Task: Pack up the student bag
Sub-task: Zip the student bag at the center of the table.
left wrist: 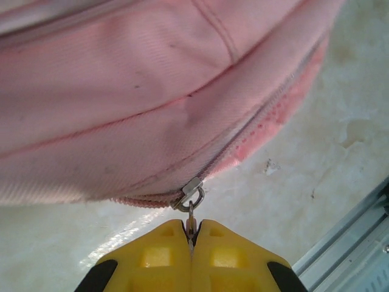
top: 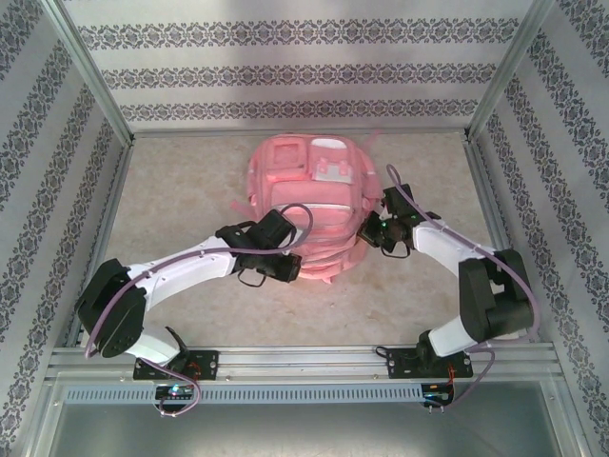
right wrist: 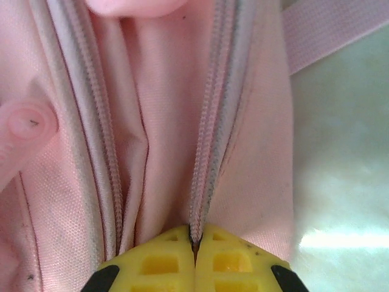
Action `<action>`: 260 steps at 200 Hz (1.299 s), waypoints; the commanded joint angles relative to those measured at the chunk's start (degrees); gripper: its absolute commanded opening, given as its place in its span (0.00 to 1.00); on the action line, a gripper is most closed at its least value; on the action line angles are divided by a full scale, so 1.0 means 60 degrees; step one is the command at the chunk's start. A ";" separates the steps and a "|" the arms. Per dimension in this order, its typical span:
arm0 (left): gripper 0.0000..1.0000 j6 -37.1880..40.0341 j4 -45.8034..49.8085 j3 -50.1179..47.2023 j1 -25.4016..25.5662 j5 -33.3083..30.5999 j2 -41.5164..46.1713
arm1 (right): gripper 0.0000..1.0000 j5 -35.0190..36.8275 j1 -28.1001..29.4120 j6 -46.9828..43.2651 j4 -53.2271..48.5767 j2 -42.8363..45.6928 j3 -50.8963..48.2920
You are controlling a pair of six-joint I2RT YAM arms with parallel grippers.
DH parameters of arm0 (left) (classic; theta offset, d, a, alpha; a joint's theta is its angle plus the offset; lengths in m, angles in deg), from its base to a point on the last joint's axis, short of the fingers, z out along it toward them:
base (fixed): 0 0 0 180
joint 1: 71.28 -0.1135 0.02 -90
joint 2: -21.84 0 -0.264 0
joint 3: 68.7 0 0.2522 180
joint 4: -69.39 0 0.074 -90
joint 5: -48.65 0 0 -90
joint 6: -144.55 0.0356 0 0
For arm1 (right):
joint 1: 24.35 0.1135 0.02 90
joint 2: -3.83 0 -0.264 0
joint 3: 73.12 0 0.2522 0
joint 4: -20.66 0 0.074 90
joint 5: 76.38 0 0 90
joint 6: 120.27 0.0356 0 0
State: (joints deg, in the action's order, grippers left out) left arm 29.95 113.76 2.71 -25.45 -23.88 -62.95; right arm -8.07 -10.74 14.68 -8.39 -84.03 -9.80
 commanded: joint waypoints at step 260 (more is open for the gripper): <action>0.00 -0.0331 0.0331 0.0189 0.0485 -0.0345 0.0314 | 0.00 0.2722 0.4107 0.5780 0.1432 0.1737 -0.1363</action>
State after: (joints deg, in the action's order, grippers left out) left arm 27.27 113.92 4.42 -22.92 -24.67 -64.61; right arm 1.89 14.20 49.10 0.92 -74.65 -18.43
